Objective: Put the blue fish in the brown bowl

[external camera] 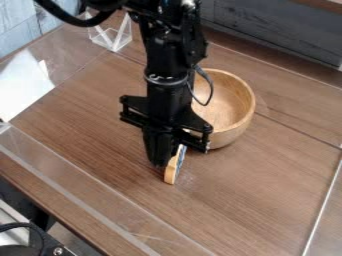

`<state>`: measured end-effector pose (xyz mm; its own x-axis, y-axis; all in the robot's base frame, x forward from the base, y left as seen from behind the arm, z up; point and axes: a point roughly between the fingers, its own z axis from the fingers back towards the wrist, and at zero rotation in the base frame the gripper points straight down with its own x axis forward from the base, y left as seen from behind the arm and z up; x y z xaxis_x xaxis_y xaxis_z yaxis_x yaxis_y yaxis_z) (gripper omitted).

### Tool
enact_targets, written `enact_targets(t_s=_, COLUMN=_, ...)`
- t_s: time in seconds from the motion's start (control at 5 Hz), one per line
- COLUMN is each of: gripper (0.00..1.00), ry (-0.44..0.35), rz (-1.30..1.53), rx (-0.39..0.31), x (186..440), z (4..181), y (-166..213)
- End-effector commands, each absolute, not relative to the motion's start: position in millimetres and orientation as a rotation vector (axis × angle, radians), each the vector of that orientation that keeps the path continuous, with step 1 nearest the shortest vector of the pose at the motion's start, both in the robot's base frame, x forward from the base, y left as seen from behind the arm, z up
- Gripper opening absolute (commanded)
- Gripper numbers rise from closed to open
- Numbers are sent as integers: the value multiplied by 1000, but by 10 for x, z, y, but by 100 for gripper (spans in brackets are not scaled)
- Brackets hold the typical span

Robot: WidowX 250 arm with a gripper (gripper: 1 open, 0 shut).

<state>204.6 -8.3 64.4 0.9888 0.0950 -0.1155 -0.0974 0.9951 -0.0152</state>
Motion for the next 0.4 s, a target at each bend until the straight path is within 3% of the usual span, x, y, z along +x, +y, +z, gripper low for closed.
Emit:
enact_targets(t_s=0.0, gripper=100, ry=56, rz=85, rx=-19, x=2147, z=777, y=-103)
enact_targets(t_s=0.2, gripper=100, ry=62, rz=87, rx=-17, x=2142, z=760, y=-103)
